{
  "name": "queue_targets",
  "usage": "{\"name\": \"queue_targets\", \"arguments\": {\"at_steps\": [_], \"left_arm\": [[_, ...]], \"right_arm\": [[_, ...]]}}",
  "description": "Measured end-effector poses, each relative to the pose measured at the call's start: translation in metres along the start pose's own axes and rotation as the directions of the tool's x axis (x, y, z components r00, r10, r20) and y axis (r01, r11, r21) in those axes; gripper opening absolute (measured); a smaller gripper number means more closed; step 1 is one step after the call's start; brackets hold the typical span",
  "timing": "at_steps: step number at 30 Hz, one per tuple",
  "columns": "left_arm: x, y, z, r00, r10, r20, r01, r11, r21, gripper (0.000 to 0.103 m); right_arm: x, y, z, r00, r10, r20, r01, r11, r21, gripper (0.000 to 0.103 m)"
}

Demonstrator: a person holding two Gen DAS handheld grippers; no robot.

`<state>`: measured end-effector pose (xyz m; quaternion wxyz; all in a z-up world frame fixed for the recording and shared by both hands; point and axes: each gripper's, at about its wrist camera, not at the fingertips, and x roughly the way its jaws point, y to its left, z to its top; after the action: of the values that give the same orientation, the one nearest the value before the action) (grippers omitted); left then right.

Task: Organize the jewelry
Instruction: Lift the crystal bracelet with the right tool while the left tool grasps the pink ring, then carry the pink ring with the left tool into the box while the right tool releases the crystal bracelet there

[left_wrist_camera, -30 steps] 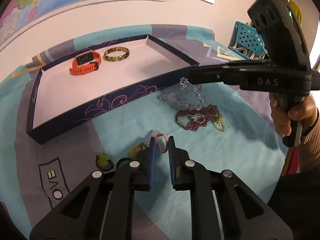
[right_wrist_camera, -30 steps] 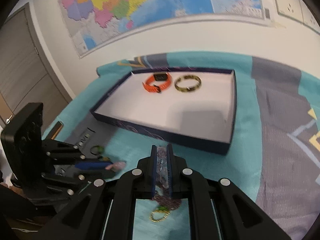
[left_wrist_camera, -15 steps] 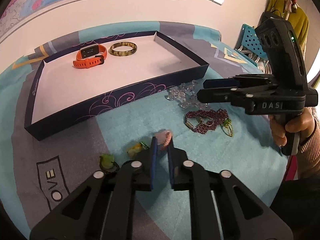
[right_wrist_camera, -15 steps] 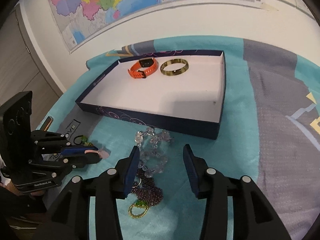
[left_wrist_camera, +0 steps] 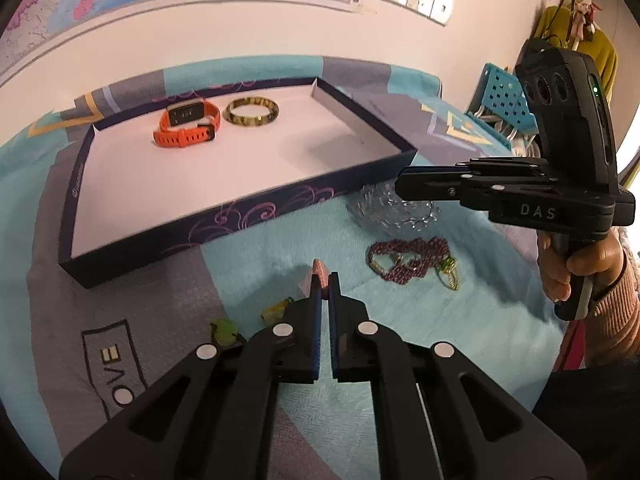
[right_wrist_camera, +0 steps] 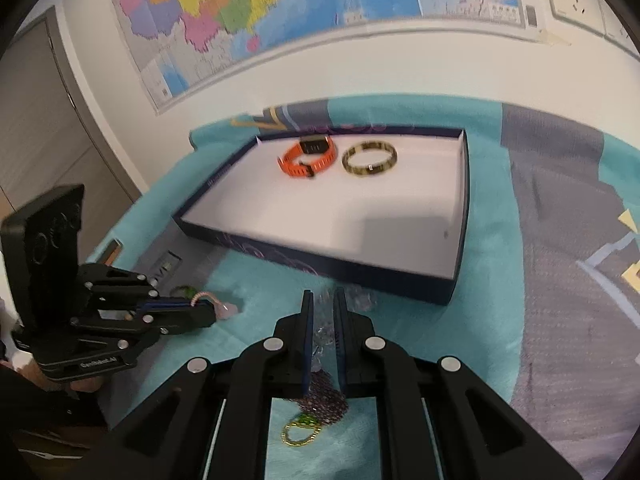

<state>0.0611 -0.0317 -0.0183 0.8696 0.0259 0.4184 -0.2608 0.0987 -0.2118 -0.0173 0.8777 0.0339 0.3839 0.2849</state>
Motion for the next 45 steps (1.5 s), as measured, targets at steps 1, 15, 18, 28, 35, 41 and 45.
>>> {"name": "queue_targets", "arguments": {"at_steps": [1,15,18,28,35,41,45], "left_arm": [[-0.003,0.000,0.001,1.000,-0.002,0.007,0.002,1.000,-0.001,0.004],[-0.032,0.015,0.029,0.996,0.006,0.094,-0.004,1.000,-0.015,0.004],[-0.033,0.020,0.036,0.995,0.019,0.103,-0.017,1.000,-0.015,0.004],[-0.022,0.037,0.061,0.992,0.070,0.106,-0.069,0.998,-0.013,0.004],[-0.005,0.050,0.074,0.993,0.093,0.077,-0.092,0.996,-0.018,0.004],[0.010,0.063,0.083,0.993,0.105,0.055,-0.103,0.994,-0.038,0.004],[0.019,0.071,0.087,0.992,0.116,0.040,-0.114,0.992,-0.051,0.004]], "right_arm": [[-0.003,0.001,0.002,1.000,0.003,0.010,-0.003,1.000,-0.001,0.008],[-0.035,0.023,0.042,0.993,0.030,0.110,-0.023,0.997,-0.069,0.008],[-0.037,0.024,0.052,0.991,0.036,0.125,-0.026,0.996,-0.081,0.008],[-0.025,0.027,0.089,0.987,0.036,0.155,-0.021,0.995,-0.100,0.008],[-0.002,0.023,0.107,0.990,0.035,0.137,-0.023,0.996,-0.086,0.008],[0.023,0.019,0.119,0.993,0.039,0.113,-0.031,0.997,-0.070,0.008],[0.039,0.018,0.126,0.994,0.040,0.100,-0.034,0.997,-0.063,0.008]]}}
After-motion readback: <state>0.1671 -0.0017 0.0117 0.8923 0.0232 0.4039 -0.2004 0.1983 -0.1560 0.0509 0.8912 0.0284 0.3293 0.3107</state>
